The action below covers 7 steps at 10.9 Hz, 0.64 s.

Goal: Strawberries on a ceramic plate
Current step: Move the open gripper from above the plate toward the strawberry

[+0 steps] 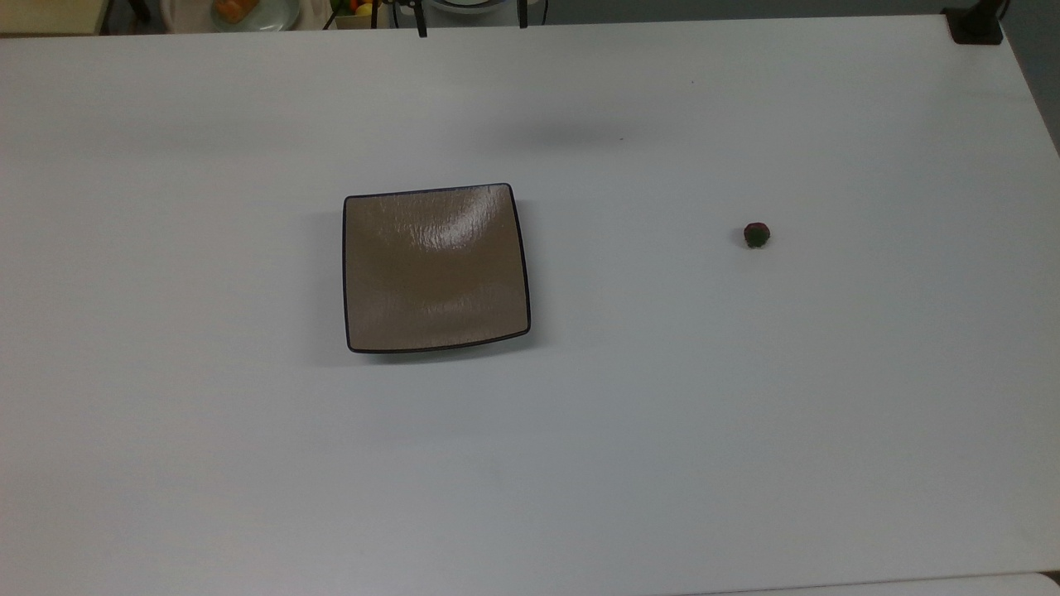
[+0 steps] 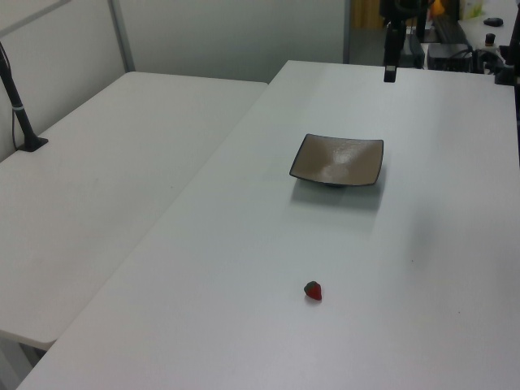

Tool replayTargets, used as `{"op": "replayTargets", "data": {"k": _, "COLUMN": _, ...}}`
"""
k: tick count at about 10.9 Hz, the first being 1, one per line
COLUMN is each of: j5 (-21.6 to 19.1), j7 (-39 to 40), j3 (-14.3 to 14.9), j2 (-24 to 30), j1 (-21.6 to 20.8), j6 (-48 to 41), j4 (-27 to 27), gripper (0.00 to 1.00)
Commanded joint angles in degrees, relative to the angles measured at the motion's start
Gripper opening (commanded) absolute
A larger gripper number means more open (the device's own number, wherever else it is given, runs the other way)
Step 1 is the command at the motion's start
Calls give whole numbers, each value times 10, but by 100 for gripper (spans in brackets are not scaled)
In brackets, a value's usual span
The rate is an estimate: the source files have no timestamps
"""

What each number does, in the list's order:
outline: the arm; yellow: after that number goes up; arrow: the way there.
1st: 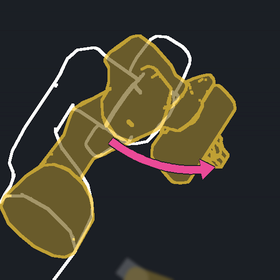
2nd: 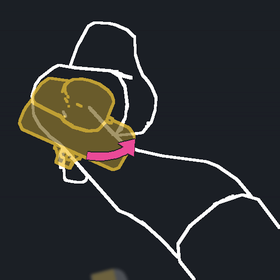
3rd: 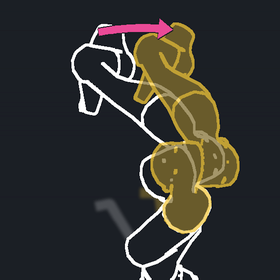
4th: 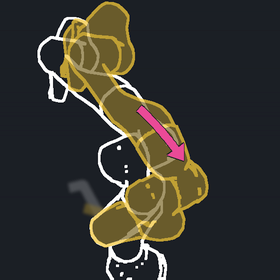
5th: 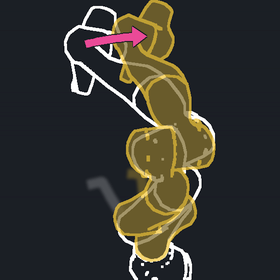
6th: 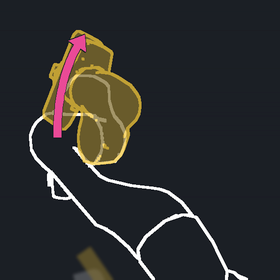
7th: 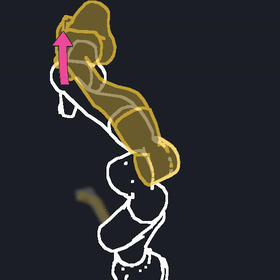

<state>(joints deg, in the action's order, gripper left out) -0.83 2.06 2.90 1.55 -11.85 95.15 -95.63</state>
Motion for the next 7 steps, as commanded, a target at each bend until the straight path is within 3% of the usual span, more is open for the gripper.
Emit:
{"op": "replayTargets", "data": {"k": 1, "j5": -7, "j7": 6, "j3": 2, "j2": 6, "j1": -8, "j6": 11, "j4": -11, "gripper": 100}}
{"op": "replayTargets", "data": {"k": 7, "j5": -8, "j7": 6, "j3": -7, "j2": 6, "j1": -11, "j6": 8, "j4": -8, "gripper": 100}}
